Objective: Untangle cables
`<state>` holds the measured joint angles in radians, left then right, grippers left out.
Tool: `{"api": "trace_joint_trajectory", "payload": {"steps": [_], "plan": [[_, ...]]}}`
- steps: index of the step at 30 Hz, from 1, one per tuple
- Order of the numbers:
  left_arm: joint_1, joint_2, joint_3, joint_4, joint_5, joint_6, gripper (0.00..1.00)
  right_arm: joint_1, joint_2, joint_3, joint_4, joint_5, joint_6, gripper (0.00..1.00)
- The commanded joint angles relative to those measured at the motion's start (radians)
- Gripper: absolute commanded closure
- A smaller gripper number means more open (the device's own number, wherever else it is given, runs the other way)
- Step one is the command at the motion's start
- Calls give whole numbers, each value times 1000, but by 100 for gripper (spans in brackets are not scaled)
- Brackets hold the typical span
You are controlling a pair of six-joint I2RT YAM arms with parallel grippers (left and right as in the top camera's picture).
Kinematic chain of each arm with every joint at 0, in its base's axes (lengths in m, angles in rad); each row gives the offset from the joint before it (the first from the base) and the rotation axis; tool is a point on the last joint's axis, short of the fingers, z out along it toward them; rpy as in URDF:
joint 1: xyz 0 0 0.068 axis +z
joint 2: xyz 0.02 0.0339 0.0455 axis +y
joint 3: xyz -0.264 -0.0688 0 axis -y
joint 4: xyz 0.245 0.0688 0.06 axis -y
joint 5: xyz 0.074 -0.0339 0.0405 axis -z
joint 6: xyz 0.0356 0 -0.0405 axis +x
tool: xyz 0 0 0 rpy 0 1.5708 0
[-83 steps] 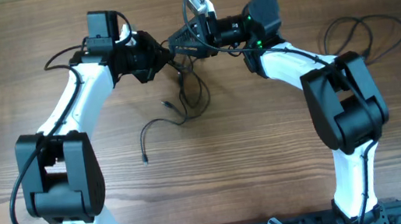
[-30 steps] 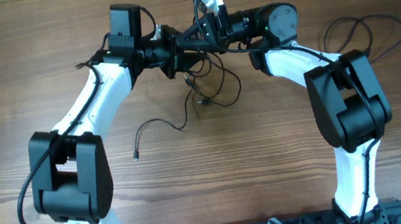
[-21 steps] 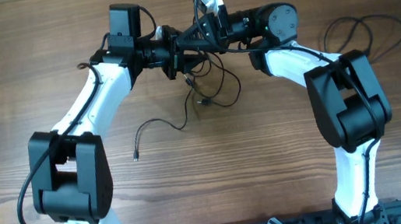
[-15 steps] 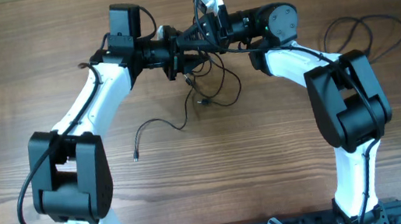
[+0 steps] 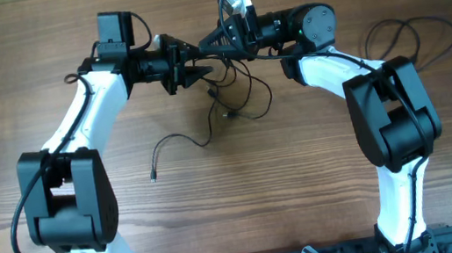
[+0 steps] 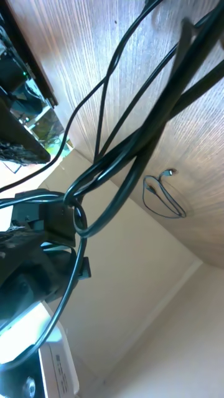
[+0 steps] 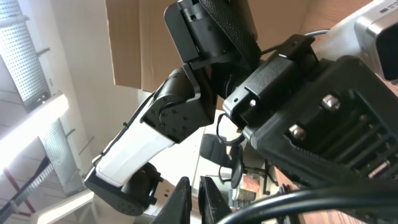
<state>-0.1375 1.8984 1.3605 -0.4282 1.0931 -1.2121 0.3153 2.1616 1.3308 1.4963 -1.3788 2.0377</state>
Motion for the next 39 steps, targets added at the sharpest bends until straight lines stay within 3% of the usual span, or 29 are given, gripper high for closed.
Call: {"api": "trace_joint_trajectory", "payload": {"steps": [1, 17, 22, 31, 39], "plan": [[-27, 13, -1, -3, -10, 21, 65, -1, 8, 2, 2, 21, -23, 92], [-50, 13, -1, -2, -28, -8, 75, -1, 8, 2, 2, 20, -23, 92], [-50, 13, -1, 8, -29, -78, 71, -1, 8, 2, 2, 20, -23, 92], [-50, 13, -1, 51, -29, -83, 78, -1, 8, 2, 2, 18, -23, 92], [-51, 13, -1, 49, -25, -83, 79, -1, 8, 2, 2, 18, -23, 92]]}}
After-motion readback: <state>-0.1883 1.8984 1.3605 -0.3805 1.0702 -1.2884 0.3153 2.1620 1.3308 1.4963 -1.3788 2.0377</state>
